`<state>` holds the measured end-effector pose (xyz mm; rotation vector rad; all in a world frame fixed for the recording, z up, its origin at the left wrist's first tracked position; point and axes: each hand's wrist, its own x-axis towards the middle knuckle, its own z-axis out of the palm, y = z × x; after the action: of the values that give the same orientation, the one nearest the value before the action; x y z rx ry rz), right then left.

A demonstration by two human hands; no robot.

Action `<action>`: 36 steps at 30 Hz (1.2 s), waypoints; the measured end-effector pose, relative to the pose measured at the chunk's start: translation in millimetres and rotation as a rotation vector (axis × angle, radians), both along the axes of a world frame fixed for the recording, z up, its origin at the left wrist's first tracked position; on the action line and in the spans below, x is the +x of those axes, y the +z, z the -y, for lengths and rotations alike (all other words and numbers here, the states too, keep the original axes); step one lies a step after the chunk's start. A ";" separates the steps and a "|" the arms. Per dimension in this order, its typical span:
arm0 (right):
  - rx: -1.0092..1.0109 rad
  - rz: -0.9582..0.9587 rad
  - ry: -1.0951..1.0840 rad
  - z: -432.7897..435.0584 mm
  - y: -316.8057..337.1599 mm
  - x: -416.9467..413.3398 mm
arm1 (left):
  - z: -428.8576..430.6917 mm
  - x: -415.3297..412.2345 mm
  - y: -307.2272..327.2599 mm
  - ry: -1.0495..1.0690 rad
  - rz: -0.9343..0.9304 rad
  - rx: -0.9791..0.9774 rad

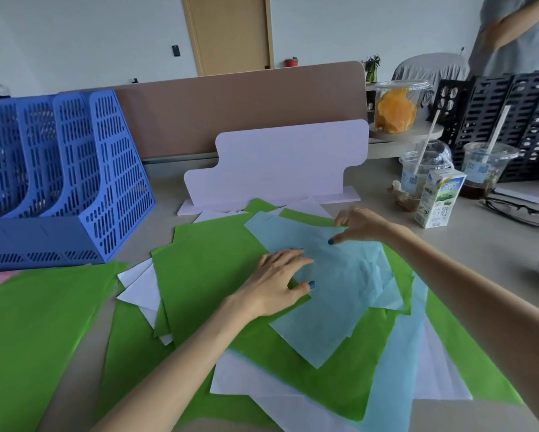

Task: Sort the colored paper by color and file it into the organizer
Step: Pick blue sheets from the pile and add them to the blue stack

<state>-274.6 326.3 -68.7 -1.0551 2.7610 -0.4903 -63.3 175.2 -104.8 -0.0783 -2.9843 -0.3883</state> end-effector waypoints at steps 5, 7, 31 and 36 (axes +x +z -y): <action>-0.028 0.046 -0.049 2.2 4.5 -6.4 | -0.9 -2.0 -1.1 -0.001 -0.001 0.007; -0.016 0.104 -0.059 4.9 3.6 -6.8 | -1.8 -1.9 -1.2 -0.001 -0.009 0.009; -0.517 0.548 -0.187 -6.8 4.0 48.9 | 45.2 48.5 14.9 0.224 0.146 0.050; -0.682 0.552 -0.278 -20.0 -2.5 76.2 | 48.6 60.7 15.8 0.399 0.101 0.089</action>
<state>-198.4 346.4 -71.1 -0.4883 2.2631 -1.5668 -2.6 126.7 -89.0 0.5509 -2.9701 -0.4839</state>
